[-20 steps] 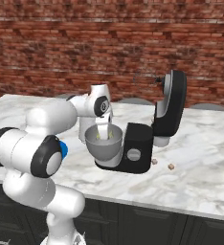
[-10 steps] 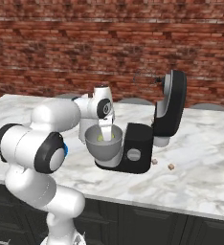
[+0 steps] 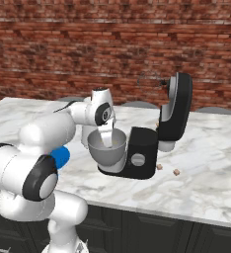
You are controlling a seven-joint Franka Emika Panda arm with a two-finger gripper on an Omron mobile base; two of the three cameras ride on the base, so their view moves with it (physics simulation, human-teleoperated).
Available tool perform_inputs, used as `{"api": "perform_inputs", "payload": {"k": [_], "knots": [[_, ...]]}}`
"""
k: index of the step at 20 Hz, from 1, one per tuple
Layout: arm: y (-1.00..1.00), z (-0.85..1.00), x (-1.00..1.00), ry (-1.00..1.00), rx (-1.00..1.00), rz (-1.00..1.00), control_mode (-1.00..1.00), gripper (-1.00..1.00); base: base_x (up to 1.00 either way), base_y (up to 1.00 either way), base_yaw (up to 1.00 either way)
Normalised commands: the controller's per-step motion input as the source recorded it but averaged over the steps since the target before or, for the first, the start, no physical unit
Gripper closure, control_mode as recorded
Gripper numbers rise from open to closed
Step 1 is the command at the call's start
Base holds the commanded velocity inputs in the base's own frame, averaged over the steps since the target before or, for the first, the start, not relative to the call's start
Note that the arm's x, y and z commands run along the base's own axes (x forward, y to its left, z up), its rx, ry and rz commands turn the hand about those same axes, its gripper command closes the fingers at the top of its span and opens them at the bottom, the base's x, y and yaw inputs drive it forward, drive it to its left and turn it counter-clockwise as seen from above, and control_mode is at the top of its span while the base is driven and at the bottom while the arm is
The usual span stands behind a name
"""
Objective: Add butter and sugar cubes to the stand mixer bowl and then turn on the stand mixer to begin making frosting.
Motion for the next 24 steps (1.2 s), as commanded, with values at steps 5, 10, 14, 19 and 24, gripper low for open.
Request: {"api": "perform_inputs", "payload": {"k": [5, 10, 14, 19, 24], "knots": [[0.17, 0.56, -0.58, -0.29, -0.08, 0.01, -1.0, -1.0, 0.0, 0.0, 0.0], [0.07, 0.49, -0.84, -0.34, -0.09, 0.01, -1.0, -1.0, 0.0, 0.0, 0.0], [-0.04, 0.25, -0.99, -0.32, -0.03, 0.0, -1.0, -1.0, 0.0, 0.0, 0.0], [-0.25, -0.01, -0.97, -0.23, 0.01, 0.0, -1.0, -1.0, 0.0, 0.0, 0.0], [-0.56, -0.22, -0.77, -0.22, 0.1, 0.0, -1.0, -1.0, 0.0, 0.0, 0.0]]}}
